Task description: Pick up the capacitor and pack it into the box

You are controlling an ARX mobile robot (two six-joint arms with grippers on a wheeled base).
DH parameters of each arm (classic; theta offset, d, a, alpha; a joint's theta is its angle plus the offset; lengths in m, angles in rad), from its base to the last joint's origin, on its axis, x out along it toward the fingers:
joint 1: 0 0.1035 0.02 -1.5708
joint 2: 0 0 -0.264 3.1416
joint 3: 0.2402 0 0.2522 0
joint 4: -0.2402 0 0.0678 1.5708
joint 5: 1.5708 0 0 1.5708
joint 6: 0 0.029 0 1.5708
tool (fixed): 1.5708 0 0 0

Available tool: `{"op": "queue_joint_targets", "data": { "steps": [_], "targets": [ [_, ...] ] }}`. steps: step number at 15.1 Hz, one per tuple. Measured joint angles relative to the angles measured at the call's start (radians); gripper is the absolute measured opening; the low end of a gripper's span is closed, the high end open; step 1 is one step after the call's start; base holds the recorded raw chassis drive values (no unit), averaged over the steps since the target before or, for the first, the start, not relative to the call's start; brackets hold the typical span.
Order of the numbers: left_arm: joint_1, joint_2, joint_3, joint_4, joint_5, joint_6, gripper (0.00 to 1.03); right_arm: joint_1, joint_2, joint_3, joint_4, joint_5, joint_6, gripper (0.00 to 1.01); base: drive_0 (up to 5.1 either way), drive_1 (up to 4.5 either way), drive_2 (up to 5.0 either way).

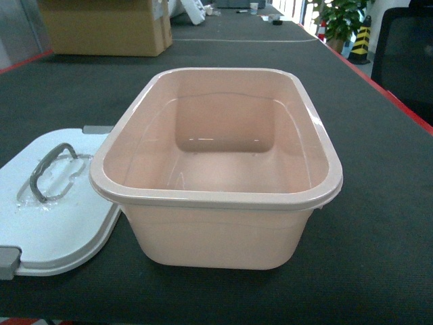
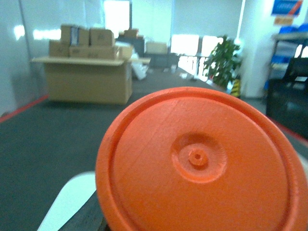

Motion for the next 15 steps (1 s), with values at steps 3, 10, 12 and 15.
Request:
{"op": "queue_joint_targets", "data": {
  "steps": [3, 10, 12, 15],
  "targets": [
    [-0.14, 0.507, 0.386, 0.057, -0.03, -0.054, 0.44, 0.0, 0.0, 0.0, 0.0, 0.0, 0.0, 0.98, 0.0, 0.0, 0.0],
    [-0.227, 0.956, 0.751, 0.046, -0.108, -0.025, 0.97, 0.0, 0.0, 0.0, 0.0, 0.0, 0.0, 0.98, 0.0, 0.0, 0.0],
    [-0.208, 0.931, 0.714, 0.087, -0.032, -0.025, 0.98, 0.0, 0.0, 0.0, 0.0, 0.0, 0.0, 0.98, 0.0, 0.0, 0.0],
    [-0.068, 0.74, 0.554, 0.128, 0.008, -0.019, 0.98, 0.0, 0.0, 0.0, 0.0, 0.0, 0.0, 0.98, 0.0, 0.0, 0.0]
  ]
}}
